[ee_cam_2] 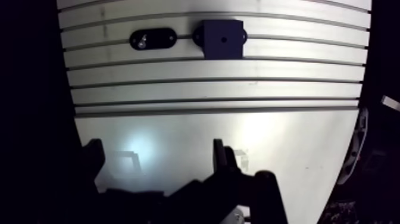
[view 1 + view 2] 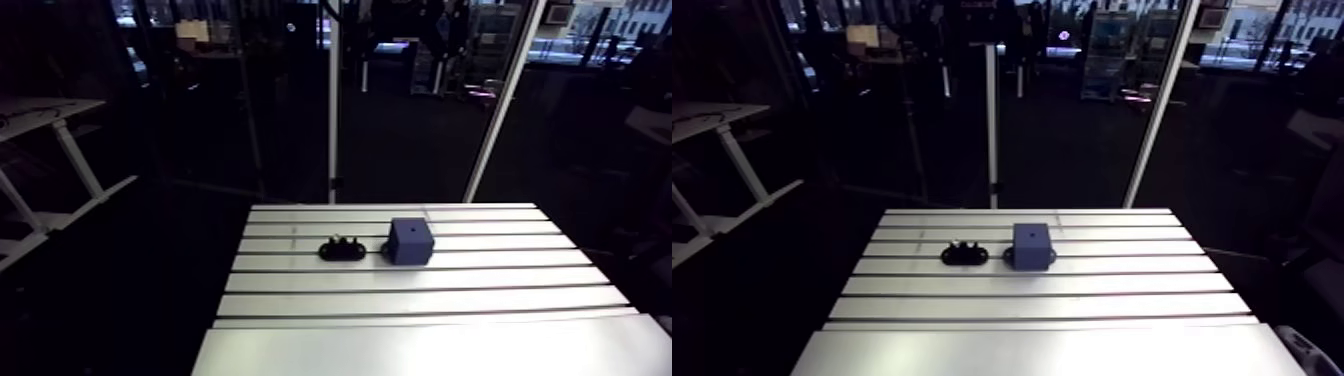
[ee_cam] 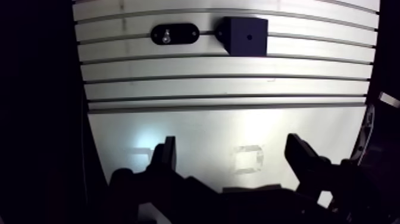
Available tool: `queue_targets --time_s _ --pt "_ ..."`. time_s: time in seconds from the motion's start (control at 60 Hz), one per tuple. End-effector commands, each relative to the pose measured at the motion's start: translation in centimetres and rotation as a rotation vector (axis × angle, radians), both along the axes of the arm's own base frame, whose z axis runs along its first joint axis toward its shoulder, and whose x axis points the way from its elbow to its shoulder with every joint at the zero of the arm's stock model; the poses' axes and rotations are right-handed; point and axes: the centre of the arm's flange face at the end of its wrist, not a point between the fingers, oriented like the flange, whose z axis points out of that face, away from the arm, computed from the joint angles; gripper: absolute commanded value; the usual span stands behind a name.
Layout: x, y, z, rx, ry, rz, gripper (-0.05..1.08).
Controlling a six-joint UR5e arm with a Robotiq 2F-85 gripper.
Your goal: Pick up the M10 bolt and insert it into the hole until fully seated.
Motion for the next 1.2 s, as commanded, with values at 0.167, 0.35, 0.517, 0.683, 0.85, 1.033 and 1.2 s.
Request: queue_targets --time_s 0.167,0.35,0.517,0.683,0.85,1.033,1.2 --pt "0.2 -0.7 0.0 0.002 0.0 0.01 0.01" --pt "0.5 -1.3 -0.7 -0.003 0.002 0.02 0.01" --pt "-0.1 -1.4 -2.2 0.002 0.046 0.023 0.01" --pt "-0.5 -1.8 -4.1 0.001 0.061 0.026 0.01" --pt "-1.4 -2.8 -6.9 0.002 0.072 0.044 0.01" --pt "-2.6 -4.9 -9.4 -0.005 0.065 0.076 0.01" --pt "-3.4 -6.2 -11.4 0.003 0.065 0.068 0.01"
